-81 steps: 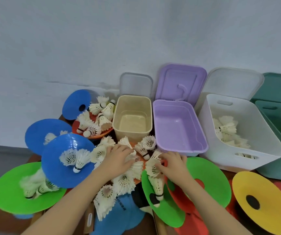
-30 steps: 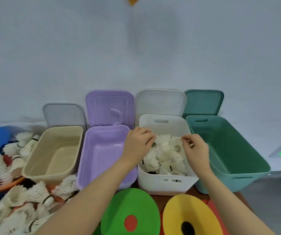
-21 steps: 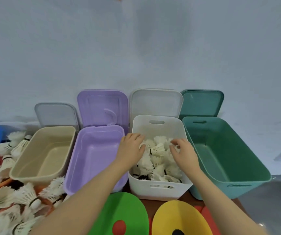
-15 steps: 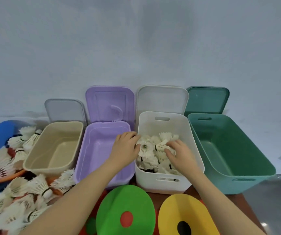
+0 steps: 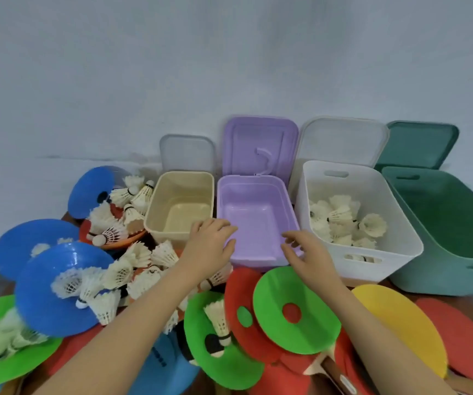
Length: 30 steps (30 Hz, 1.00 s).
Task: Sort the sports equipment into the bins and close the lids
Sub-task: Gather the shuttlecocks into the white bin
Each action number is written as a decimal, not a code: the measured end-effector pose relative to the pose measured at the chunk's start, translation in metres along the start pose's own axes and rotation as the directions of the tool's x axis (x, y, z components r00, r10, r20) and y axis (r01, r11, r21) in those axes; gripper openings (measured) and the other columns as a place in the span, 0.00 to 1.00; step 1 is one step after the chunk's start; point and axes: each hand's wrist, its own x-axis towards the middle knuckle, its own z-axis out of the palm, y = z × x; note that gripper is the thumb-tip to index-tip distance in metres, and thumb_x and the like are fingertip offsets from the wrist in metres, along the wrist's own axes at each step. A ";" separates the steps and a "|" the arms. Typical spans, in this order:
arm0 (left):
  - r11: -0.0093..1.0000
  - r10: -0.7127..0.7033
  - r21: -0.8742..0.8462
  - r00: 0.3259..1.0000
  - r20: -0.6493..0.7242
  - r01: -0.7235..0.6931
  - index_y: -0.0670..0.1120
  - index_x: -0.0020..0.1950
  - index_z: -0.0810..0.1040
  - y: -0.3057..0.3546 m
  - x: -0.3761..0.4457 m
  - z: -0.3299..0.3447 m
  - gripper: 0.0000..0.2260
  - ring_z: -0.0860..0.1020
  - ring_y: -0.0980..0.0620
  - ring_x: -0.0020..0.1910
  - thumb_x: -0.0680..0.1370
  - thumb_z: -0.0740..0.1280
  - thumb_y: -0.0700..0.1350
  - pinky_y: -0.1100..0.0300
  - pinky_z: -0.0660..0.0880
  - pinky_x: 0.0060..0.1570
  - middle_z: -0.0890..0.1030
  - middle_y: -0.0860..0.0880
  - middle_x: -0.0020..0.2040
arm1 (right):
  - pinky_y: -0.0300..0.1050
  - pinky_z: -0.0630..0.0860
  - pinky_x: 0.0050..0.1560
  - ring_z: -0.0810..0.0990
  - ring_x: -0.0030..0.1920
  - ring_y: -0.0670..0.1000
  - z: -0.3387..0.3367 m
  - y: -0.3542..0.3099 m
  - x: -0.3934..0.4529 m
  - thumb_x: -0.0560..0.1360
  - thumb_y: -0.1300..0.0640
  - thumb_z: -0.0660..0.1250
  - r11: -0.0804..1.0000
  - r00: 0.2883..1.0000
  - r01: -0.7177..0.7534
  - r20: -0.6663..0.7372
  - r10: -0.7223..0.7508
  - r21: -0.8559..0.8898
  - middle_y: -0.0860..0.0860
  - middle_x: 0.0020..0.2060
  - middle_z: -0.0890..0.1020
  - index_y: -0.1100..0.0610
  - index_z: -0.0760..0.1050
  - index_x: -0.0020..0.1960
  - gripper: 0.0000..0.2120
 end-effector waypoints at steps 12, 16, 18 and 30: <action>0.967 -0.257 0.047 0.947 0.192 0.252 0.51 0.68 0.70 -0.099 -0.131 -0.015 0.31 0.65 0.48 0.67 0.71 0.46 0.62 0.52 0.58 0.60 0.69 0.51 0.68 | 0.43 0.56 0.53 0.70 0.55 0.46 0.112 -0.084 -0.043 0.67 0.35 0.58 0.995 0.971 0.006 0.237 0.019 -0.103 0.42 0.52 0.77 0.46 0.77 0.57 0.24; 0.964 -0.267 0.057 0.936 0.231 0.261 0.53 0.72 0.64 -0.115 -0.150 -0.014 0.37 0.62 0.51 0.69 0.67 0.41 0.66 0.54 0.55 0.63 0.66 0.53 0.70 | 0.44 0.51 0.58 0.64 0.65 0.46 0.135 -0.108 -0.038 0.73 0.42 0.65 0.983 0.944 -0.004 0.325 0.064 -0.182 0.41 0.60 0.74 0.42 0.69 0.66 0.22; 0.961 -0.273 0.016 0.938 0.215 0.276 0.52 0.70 0.66 -0.121 -0.157 -0.013 0.33 0.64 0.51 0.68 0.71 0.46 0.66 0.54 0.56 0.62 0.68 0.53 0.68 | 0.50 0.50 0.64 0.64 0.66 0.48 0.147 -0.117 -0.036 0.73 0.42 0.64 0.970 0.908 -0.004 0.406 0.106 -0.245 0.43 0.61 0.74 0.44 0.64 0.68 0.25; 0.920 -0.302 -0.294 0.946 -0.115 0.258 0.46 0.44 0.82 -0.131 -0.160 -0.008 0.06 0.76 0.49 0.52 0.75 0.68 0.46 0.56 0.61 0.51 0.79 0.50 0.50 | 0.45 0.70 0.58 0.74 0.51 0.44 0.158 -0.126 -0.034 0.71 0.51 0.70 0.975 0.964 -0.179 0.222 0.147 0.133 0.45 0.49 0.76 0.53 0.74 0.58 0.17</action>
